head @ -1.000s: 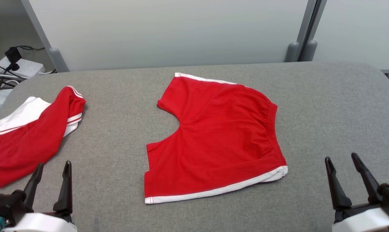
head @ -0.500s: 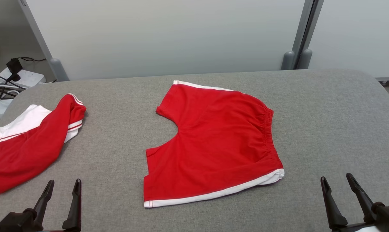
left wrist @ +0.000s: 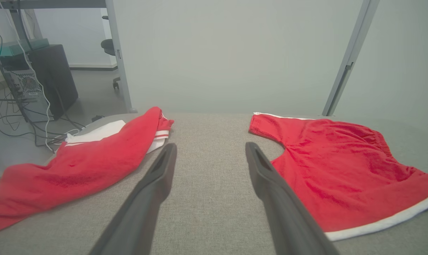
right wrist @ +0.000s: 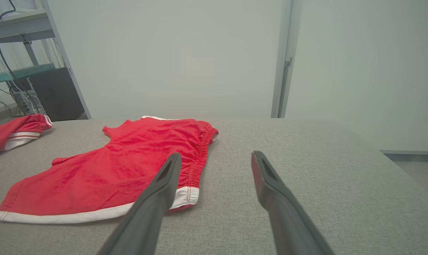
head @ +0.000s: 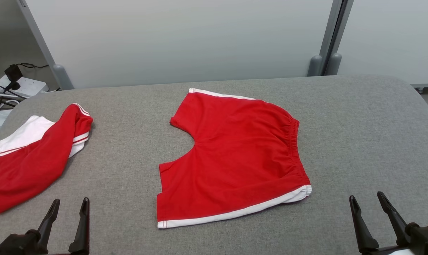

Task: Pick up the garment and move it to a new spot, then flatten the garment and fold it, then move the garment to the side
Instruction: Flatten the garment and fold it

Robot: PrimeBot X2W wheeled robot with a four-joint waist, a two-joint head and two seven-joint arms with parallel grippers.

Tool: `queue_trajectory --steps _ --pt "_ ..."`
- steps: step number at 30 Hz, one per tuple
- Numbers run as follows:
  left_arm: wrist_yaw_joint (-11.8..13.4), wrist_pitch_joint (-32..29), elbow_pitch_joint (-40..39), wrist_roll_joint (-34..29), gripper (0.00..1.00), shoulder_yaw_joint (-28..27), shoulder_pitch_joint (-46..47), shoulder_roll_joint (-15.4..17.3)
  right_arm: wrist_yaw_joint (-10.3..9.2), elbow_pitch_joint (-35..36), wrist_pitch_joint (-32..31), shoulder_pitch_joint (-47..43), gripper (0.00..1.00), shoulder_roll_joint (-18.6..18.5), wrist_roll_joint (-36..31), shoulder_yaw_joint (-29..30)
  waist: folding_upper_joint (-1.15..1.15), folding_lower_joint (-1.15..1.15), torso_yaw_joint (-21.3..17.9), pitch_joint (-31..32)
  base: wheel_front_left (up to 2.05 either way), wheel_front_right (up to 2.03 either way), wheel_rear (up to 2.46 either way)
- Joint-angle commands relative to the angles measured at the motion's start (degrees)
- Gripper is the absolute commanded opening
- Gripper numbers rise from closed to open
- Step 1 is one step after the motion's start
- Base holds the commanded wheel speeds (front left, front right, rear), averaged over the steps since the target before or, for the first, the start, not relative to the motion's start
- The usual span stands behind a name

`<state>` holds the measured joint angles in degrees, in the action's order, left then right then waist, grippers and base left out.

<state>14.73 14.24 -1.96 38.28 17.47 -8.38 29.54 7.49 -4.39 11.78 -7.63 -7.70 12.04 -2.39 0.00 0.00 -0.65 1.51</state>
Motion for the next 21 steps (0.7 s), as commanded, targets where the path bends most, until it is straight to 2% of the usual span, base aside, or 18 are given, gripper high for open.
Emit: queue_trajectory --steps 1,21 --pt "-0.14 0.75 -0.98 -0.41 1.0 -2.69 2.11 1.24 0.0 1.28 0.48 1.23 1.0 -0.91 -0.02 -1.29 0.0 0.0 0.04 -0.01 0.0 0.0 0.0" --pt "0.11 0.7 -0.74 -0.21 1.0 -2.39 2.48 0.98 0.0 0.97 0.62 1.84 1.0 -1.13 0.1 -1.66 0.0 0.0 0.23 -0.01 0.0 0.0 0.0"
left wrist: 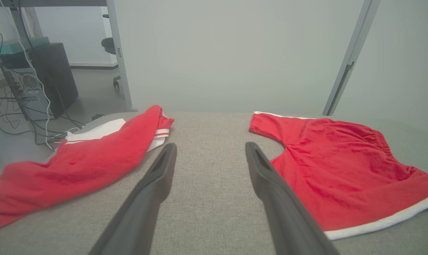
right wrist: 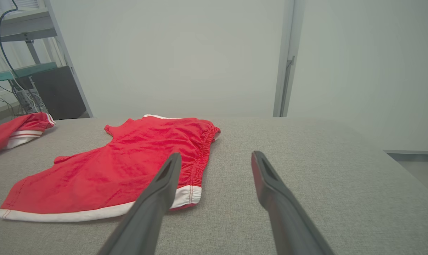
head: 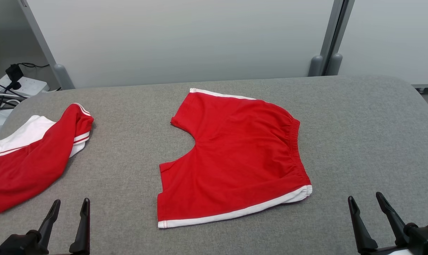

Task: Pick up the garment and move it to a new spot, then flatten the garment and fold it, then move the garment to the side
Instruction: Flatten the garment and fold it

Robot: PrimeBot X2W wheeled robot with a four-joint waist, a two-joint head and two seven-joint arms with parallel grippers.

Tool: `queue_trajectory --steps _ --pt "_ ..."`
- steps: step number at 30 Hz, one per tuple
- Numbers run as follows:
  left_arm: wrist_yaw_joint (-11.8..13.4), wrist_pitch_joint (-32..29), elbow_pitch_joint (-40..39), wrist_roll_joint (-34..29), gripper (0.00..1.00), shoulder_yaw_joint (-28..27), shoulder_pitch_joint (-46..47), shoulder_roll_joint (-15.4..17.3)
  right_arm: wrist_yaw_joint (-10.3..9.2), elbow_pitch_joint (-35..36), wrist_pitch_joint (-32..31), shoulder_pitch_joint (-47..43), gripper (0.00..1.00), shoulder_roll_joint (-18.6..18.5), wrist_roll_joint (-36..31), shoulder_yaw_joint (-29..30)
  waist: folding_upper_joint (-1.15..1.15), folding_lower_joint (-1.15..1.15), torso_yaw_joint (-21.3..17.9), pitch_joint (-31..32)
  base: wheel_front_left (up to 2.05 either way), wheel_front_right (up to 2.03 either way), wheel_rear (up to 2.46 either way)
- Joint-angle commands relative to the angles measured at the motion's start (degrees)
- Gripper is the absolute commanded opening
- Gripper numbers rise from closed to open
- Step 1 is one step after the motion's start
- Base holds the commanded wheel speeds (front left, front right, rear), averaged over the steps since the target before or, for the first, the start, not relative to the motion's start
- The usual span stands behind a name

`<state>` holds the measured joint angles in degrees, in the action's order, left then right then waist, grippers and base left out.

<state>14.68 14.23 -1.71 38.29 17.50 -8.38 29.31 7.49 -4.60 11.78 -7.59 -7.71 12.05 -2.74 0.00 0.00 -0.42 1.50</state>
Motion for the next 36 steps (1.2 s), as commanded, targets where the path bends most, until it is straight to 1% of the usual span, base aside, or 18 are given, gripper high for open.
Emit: queue_trajectory --steps 1,10,15,19,26,29,36 --pt "0.16 0.72 -0.98 -0.23 1.0 -2.4 2.52 1.2 0.0 1.19 0.64 1.83 1.0 -1.1 0.07 -1.27 0.0 0.0 -0.01 -0.01 0.0 0.0 0.0" --pt "0.47 0.66 -0.89 -0.22 1.0 -2.35 3.2 0.99 0.0 0.9 0.25 2.19 1.0 -1.27 0.22 -1.28 0.0 0.0 -0.25 -0.15 0.0 0.0 0.0" --pt "-0.53 -0.73 -1.1 -0.59 1.0 -0.77 5.81 0.84 0.0 0.85 -0.85 3.04 1.0 -1.78 0.93 -1.28 0.0 0.0 0.03 -0.9 0.0 0.0 0.0" --pt "-2.51 -4.47 -0.17 0.68 1.0 1.73 8.72 -0.04 0.0 -0.27 -3.83 5.64 1.0 -3.32 2.62 -2.56 0.0 0.0 -0.35 -2.27 0.0 0.0 0.0" --pt "-6.42 -12.56 4.6 3.5 1.0 6.8 14.31 -2.54 0.0 -5.44 -9.35 12.3 1.0 -7.44 7.01 -8.44 0.0 0.0 -0.85 -7.11 0.0 0.0 0.0" --pt "-7.91 -15.7 7.09 4.55 1.0 8.88 16.13 -3.77 0.0 -7.76 -10.34 14.36 1.0 -8.94 9.13 -10.45 0.0 0.0 -0.48 -8.85 0.0 0.0 0.0" --pt "-10.92 -19.04 13.7 6.95 1.0 10.68 19.03 -5.54 0.0 -11.28 -10.92 17.76 1.0 -11.44 12.21 -15.49 0.0 0.0 -0.22 -11.93 0.0 0.0 0.0"
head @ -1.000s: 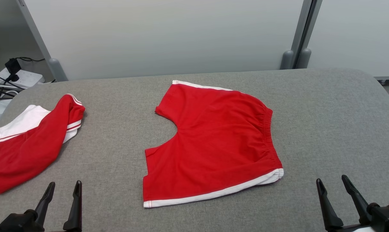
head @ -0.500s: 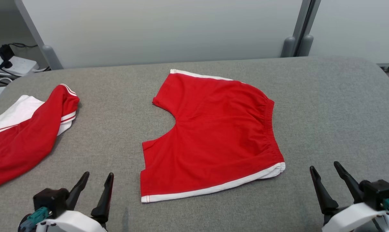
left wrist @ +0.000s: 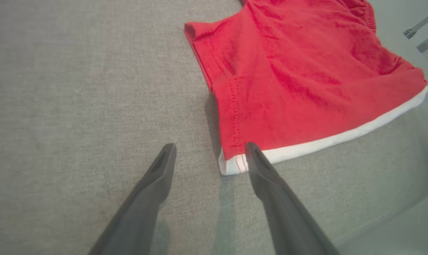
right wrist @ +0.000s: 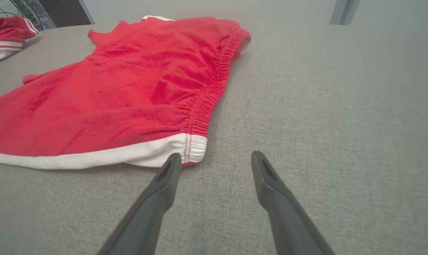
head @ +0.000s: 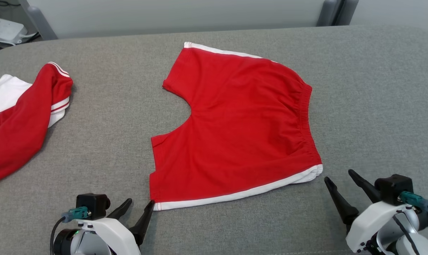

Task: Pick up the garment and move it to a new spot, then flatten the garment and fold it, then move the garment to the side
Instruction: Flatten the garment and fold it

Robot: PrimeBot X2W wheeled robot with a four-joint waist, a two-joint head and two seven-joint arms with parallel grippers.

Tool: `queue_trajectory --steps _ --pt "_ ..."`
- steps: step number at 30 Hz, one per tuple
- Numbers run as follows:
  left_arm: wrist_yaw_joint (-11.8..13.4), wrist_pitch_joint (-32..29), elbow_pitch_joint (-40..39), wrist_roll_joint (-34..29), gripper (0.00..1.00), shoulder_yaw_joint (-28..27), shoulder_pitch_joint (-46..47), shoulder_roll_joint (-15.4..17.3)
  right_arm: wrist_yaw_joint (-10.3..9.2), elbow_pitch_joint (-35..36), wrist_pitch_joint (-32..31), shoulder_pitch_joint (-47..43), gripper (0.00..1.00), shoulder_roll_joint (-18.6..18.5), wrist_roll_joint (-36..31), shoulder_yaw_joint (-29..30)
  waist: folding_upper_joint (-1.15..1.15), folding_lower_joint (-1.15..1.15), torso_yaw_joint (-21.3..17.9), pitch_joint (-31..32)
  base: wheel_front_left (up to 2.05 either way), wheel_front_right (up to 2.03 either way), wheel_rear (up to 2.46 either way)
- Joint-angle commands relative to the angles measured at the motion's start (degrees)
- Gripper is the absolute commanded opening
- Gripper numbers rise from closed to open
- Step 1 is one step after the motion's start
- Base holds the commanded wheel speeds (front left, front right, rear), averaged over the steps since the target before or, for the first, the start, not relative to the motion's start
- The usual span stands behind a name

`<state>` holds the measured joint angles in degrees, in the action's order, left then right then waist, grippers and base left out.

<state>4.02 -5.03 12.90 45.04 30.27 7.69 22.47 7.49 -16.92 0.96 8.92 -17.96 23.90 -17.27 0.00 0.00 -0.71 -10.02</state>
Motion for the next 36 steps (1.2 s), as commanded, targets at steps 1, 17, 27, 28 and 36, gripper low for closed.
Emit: queue_trajectory --steps 1,17,27,28,36 --pt "-0.58 -0.06 -0.1 0.41 1.0 -1.91 3.26 1.13 0.0 0.6 -0.01 1.77 1.0 -1.42 0.78 -1.84 0.0 0.0 0.08 -0.67 0.0 0.0 0.0" --pt "-5.0 -0.99 6.23 1.86 1.0 0.85 6.46 -1.84 0.0 -7.27 2.15 9.3 1.0 -2.17 5.66 -10.99 0.0 0.0 0.45 -2.04 0.0 0.0 0.0" --pt "-6.18 -2.58 6.45 3.46 0.0 1.73 6.64 -2.78 0.0 -12.01 4.44 11.86 0.0 -2.58 8.73 -14.74 0.0 0.0 1.29 -2.0 0.0 0.0 0.0" --pt "-6.0 -2.58 6.15 3.64 0.0 1.58 6.34 -2.62 0.0 -12.2 4.58 11.67 0.0 -2.8 9.07 -14.99 0.0 0.0 1.32 -1.96 0.0 0.0 0.0" --pt "-3.72 -3.22 0.18 5.62 0.0 0.13 0.71 -0.12 0.0 -9.3 5.35 5.98 0.0 -5.51 11.91 -15.65 0.0 0.0 1.92 -1.38 0.0 0.0 0.0"
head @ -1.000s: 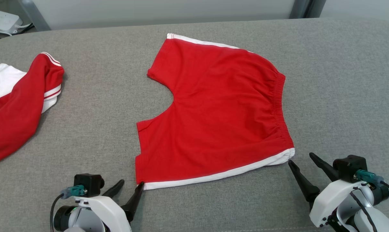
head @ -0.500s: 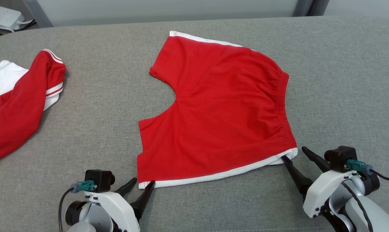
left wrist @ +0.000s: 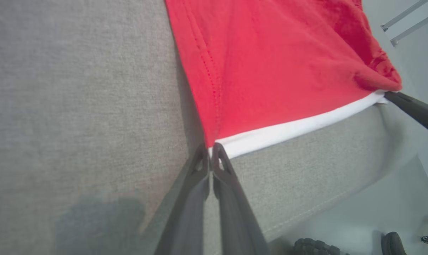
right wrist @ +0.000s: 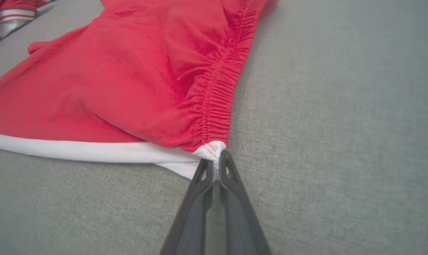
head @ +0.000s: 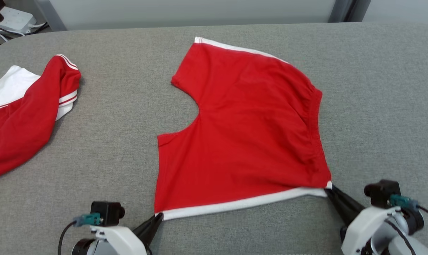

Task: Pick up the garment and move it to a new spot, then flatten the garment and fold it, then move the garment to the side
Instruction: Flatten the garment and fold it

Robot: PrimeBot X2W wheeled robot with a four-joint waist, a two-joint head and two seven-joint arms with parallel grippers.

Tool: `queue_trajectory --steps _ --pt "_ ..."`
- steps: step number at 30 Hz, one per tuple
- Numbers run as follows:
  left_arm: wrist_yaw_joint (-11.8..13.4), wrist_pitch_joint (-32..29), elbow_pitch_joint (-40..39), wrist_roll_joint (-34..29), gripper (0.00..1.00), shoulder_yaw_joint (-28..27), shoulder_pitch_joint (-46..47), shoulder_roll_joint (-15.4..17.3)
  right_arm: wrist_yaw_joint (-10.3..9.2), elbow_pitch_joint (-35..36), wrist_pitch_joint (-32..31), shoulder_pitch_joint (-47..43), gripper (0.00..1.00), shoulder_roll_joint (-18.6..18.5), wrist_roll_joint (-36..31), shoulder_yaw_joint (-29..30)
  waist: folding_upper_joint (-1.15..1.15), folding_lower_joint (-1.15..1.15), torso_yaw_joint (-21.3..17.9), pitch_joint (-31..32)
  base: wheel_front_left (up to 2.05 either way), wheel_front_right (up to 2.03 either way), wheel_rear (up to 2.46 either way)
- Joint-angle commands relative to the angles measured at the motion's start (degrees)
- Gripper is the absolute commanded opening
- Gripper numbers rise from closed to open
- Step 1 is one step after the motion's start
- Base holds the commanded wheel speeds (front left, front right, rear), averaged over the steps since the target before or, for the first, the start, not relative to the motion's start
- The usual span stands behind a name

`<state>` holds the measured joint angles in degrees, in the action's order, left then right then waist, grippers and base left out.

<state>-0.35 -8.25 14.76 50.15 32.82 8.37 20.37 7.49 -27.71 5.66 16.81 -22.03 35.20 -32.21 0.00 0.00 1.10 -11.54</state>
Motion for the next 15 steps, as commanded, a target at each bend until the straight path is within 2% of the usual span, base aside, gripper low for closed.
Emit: queue_trajectory --steps 1,5,11,15 --pt "1.17 -0.19 -2.91 0.86 0.0 -2.66 -1.11 2.41 0.0 2.37 0.53 -3.14 0.0 -1.9 0.94 -0.53 0.0 0.0 0.17 0.22 0.0 0.0 0.0" --pt "4.0 -1.56 -8.64 1.82 0.0 -3.51 -5.85 4.71 0.0 6.84 -0.13 -8.42 0.0 -3.47 1.82 1.39 0.0 0.0 0.3 0.3 0.0 0.0 0.0" --pt "9.58 -4.08 -19.23 2.65 0.0 -4.95 -12.69 8.37 0.0 14.76 -4.33 -17.11 0.0 -4.68 1.26 5.86 0.0 0.0 0.0 -0.23 0.0 0.0 0.0" --pt "11.19 -6.23 -25.56 2.59 0.0 -5.53 -14.99 11.58 0.0 20.79 -7.67 -21.11 0.0 -4.69 0.07 9.03 0.0 0.0 -0.51 -1.19 0.0 0.0 0.0"
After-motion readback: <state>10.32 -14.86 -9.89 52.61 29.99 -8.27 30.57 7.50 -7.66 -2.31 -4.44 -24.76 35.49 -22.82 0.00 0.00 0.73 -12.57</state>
